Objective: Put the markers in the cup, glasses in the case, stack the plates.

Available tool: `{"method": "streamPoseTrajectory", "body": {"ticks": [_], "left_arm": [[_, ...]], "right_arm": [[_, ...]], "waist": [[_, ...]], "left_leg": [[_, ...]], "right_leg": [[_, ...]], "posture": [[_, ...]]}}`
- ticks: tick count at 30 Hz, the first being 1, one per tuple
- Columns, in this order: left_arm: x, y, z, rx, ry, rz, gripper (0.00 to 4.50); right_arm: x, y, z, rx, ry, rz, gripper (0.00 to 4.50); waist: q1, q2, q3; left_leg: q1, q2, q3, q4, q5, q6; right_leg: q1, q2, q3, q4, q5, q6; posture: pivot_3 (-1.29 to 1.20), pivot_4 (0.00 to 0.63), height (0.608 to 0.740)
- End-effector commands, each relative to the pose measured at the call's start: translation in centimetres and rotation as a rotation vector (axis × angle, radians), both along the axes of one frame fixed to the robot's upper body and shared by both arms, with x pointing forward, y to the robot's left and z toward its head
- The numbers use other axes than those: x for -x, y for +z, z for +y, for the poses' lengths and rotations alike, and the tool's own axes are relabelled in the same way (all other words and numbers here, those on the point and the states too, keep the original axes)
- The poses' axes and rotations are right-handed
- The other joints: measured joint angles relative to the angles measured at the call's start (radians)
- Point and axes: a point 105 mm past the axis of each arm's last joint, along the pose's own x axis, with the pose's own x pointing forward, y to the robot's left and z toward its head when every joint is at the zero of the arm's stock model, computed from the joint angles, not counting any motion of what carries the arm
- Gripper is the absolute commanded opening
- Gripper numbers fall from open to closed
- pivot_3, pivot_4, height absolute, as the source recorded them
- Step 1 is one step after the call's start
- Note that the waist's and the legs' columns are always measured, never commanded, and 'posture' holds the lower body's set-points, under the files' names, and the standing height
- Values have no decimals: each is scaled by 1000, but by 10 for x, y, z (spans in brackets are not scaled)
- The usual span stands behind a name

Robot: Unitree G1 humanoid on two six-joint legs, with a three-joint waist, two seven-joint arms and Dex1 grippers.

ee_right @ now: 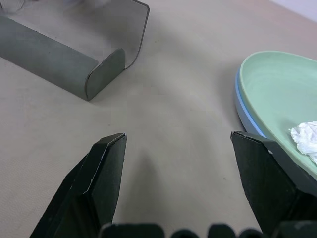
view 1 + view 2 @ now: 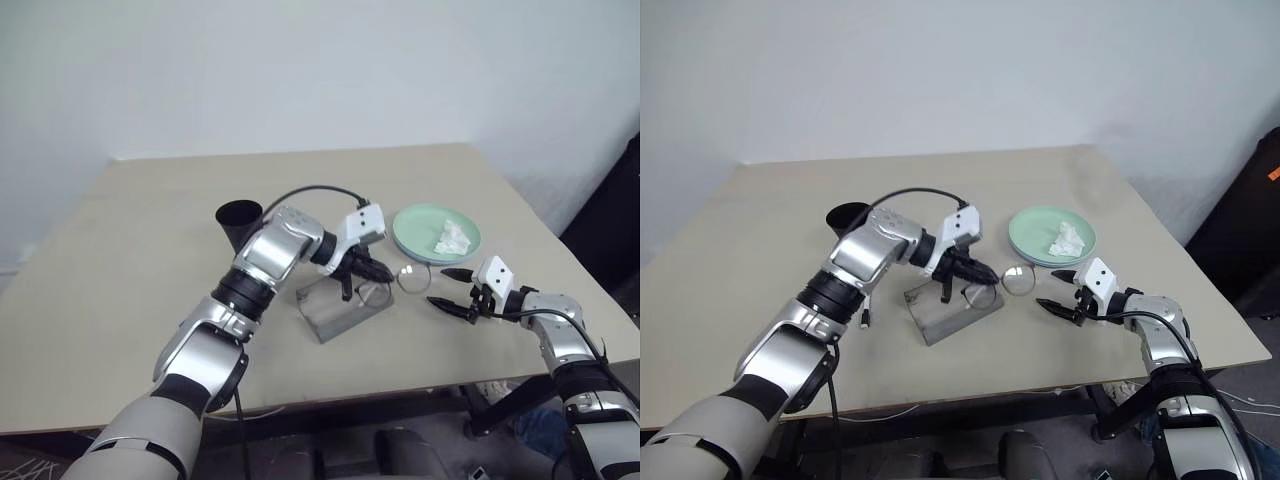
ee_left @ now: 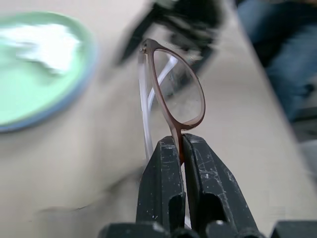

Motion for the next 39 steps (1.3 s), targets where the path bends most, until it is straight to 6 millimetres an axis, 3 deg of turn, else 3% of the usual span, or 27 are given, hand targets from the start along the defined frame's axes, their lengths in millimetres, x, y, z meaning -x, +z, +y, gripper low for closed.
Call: {"method": "streamPoseTrajectory", "body": {"ticks": [1,7,19,33,39], "left_arm": [[-12,18,12,-1,42,-107,33],[-13,8,29,-64,105,-110,33],[-2,-21,39,-200,205,-87,33],[15,-44,41,-259,211,-69,33],[30,-54,38,-237,203,33,33]], "right_arm": [[-9,17,1,1,7,-66,3664],[-10,16,3,13,15,-68,3664],[-14,17,8,4,21,-74,3664],[-15,16,8,-3,20,-77,3664],[-14,16,7,-2,19,-78,3664]], "waist": [[0,0,0],[0,0,0],[0,0,0],[1,0,0],[1,0,0]], "left_leg": [[0,0,0,0,0,0],[-1,0,0,0,0,0],[0,0,0,0,0,0],[0,0,0,0,0,0],[1,0,0,0,0,0]], "right_leg": [[0,0,0,0,0,0],[0,0,0,0,0,0],[0,0,1,0,0,0],[0,0,2,1,0,0],[0,1,2,2,0,0]], "posture": [[0,0,740],[0,0,740],[0,0,740],[0,0,740],[0,0,740]]}}
